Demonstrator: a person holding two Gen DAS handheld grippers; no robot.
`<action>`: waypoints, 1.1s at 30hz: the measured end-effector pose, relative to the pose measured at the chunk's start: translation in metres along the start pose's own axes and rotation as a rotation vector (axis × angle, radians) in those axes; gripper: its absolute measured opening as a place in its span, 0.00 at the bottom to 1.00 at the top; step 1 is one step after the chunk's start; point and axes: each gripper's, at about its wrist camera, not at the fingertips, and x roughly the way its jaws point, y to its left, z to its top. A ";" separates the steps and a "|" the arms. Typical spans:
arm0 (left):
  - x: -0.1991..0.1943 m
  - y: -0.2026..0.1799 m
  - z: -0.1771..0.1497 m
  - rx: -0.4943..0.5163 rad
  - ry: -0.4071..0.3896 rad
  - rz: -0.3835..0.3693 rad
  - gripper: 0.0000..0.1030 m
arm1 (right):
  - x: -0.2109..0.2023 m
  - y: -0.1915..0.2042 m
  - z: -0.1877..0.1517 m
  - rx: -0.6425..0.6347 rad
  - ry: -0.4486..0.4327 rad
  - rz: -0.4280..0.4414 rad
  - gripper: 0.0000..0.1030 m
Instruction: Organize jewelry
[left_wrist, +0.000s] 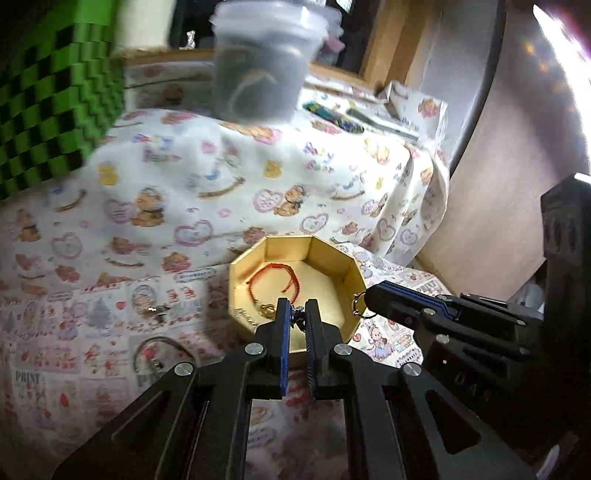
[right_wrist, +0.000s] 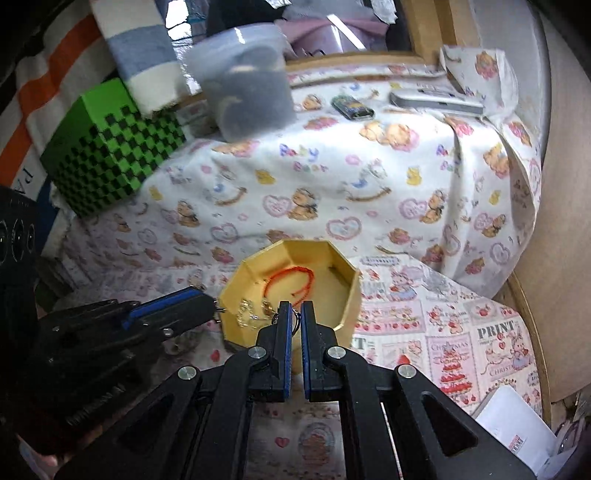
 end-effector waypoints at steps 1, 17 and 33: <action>0.006 -0.002 0.001 0.004 0.007 0.008 0.07 | 0.002 -0.002 0.000 0.004 0.004 -0.001 0.05; 0.030 0.010 -0.003 -0.018 0.020 0.112 0.33 | 0.018 -0.019 0.005 0.054 0.015 0.030 0.05; -0.098 0.023 -0.001 0.039 -0.272 0.299 0.58 | -0.012 0.006 0.005 -0.017 -0.110 0.052 0.25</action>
